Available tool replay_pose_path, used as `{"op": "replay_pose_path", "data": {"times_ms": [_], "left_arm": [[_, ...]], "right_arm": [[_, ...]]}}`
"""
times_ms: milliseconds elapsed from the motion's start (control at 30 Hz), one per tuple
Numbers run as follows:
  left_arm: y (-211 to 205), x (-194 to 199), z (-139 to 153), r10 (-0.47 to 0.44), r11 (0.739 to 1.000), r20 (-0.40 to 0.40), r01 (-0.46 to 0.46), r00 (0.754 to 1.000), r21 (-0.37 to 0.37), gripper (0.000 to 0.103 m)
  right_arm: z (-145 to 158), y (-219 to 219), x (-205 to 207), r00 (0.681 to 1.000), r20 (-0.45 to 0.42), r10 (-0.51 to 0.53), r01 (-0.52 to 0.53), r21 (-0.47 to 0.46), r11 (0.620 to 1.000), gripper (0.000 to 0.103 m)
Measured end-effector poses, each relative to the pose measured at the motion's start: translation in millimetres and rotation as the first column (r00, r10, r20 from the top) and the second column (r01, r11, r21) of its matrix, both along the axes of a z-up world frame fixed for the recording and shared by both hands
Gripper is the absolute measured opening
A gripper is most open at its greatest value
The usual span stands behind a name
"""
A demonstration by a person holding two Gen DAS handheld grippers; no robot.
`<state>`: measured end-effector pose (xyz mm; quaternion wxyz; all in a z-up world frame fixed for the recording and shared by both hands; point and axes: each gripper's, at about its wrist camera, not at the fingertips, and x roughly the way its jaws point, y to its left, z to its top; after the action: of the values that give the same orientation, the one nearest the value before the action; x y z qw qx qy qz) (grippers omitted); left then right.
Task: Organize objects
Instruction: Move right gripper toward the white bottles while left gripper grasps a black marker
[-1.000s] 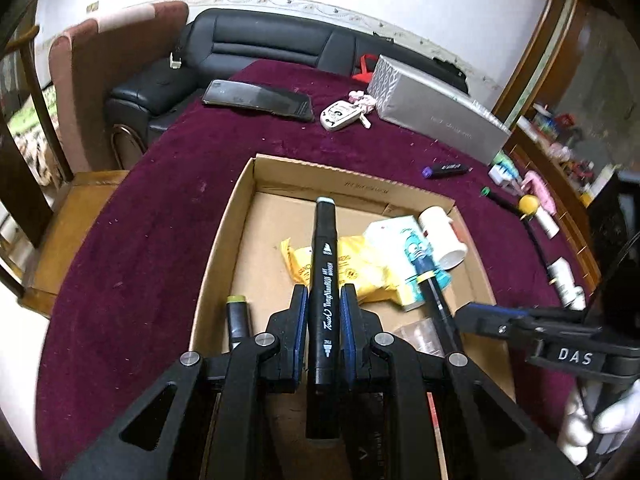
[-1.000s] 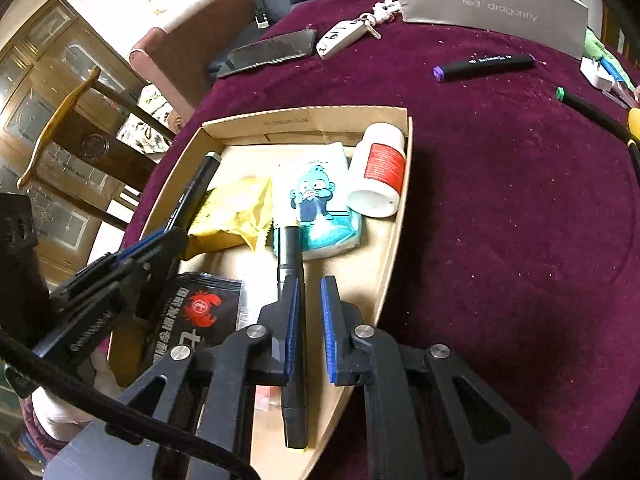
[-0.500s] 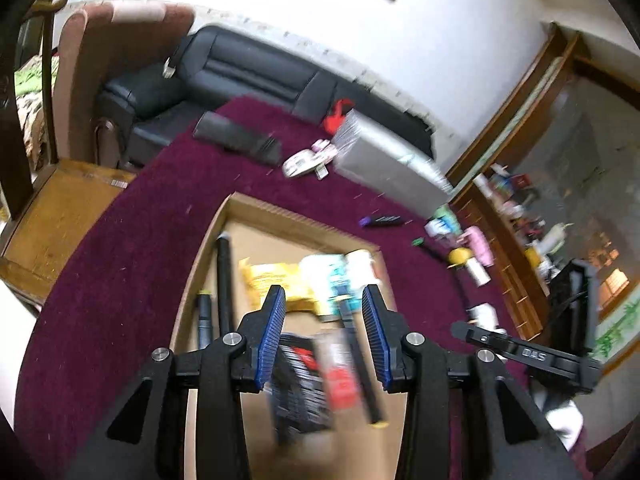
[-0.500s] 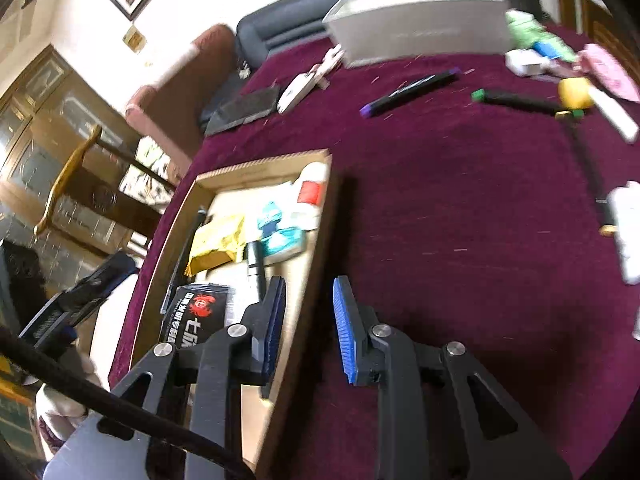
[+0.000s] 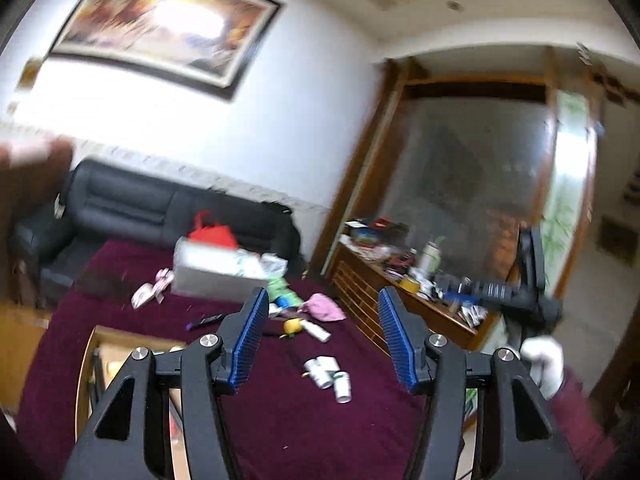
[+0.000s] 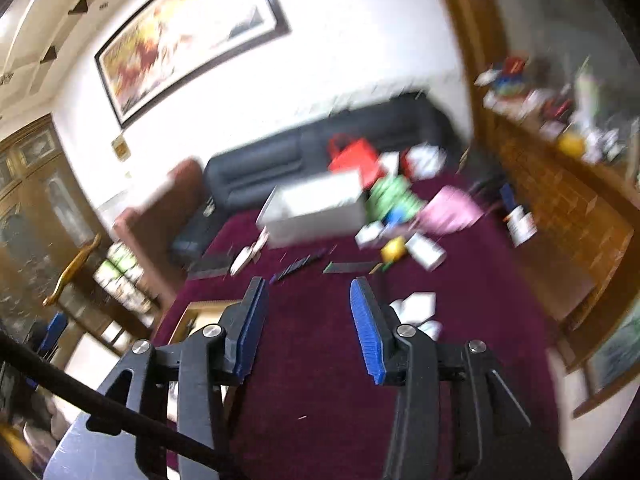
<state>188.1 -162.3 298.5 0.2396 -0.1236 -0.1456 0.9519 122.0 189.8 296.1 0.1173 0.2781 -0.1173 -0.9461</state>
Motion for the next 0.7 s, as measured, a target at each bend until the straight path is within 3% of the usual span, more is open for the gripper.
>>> {"op": "replay_pose_path", "data": {"times_ms": [33, 100, 133, 267, 300, 367, 400, 433, 533, 600, 700], "left_arm": [[9.7, 1.9, 15.5, -0.015, 1.000, -0.018, 0.015, 1.000, -0.021, 0.051], [23.6, -1.8, 44.0, -0.035, 0.997, -0.031, 0.033, 0.999, -0.066, 0.051], [29.4, -7.1, 60.9, -0.029, 0.996, -0.033, 0.026, 0.999, -0.090, 0.051], [37.6, -36.4, 130.7, 0.059, 0.989, -0.055, -0.066, 0.997, -0.135, 0.051], [39.1, -47.1, 148.2, 0.088, 0.985, -0.059, -0.095, 0.994, -0.142, 0.052], [44.0, -74.1, 180.5, 0.140, 0.969, -0.074, -0.152, 0.987, -0.196, 0.061], [50.6, -89.8, 191.3, 0.158, 0.955, -0.088, -0.175, 0.984, -0.239, 0.069], [56.6, -100.2, 194.0, 0.165, 0.947, -0.095, -0.184, 0.982, -0.262, 0.071], [68.6, -150.1, 161.3, 0.140, 0.954, -0.033, -0.144, 0.990, -0.264, 0.071], [80.7, -178.8, 120.0, 0.102, 0.965, 0.056, -0.085, 0.993, -0.249, 0.071], [108.1, -228.0, 37.2, 0.078, 0.959, 0.191, -0.021, 0.979, -0.282, 0.070]], "right_arm": [[23.9, 11.1, 10.3, 0.999, -0.033, -0.041, 0.042, 0.036, 0.998, 0.042], [61.0, 23.6, 21.2, 0.992, -0.072, -0.100, 0.107, 0.101, 0.989, 0.062], [83.8, 29.2, 25.8, 0.987, -0.093, -0.135, 0.147, 0.147, 0.978, 0.065], [156.5, 37.6, 29.0, 0.959, -0.171, -0.225, 0.269, 0.308, 0.913, 0.067], [173.5, 40.8, 27.2, 0.949, -0.195, -0.247, 0.301, 0.334, 0.893, 0.071], [201.3, 42.7, 17.9, 0.933, -0.230, -0.278, 0.349, 0.379, 0.857, 0.084], [210.8, 44.1, 9.5, 0.931, -0.235, -0.280, 0.355, 0.395, 0.847, 0.084], [215.4, 45.6, -3.1, 0.934, -0.229, -0.273, 0.346, 0.404, 0.847, 0.084], [189.2, 52.5, -41.1, 0.956, -0.164, -0.244, 0.289, 0.369, 0.883, 0.085], [139.9, 55.3, -68.1, 0.977, -0.084, -0.197, 0.214, 0.318, 0.924, 0.085], [35.7, 47.9, -109.9, 0.990, 0.070, -0.122, 0.101, 0.242, 0.965, 0.083]]}}
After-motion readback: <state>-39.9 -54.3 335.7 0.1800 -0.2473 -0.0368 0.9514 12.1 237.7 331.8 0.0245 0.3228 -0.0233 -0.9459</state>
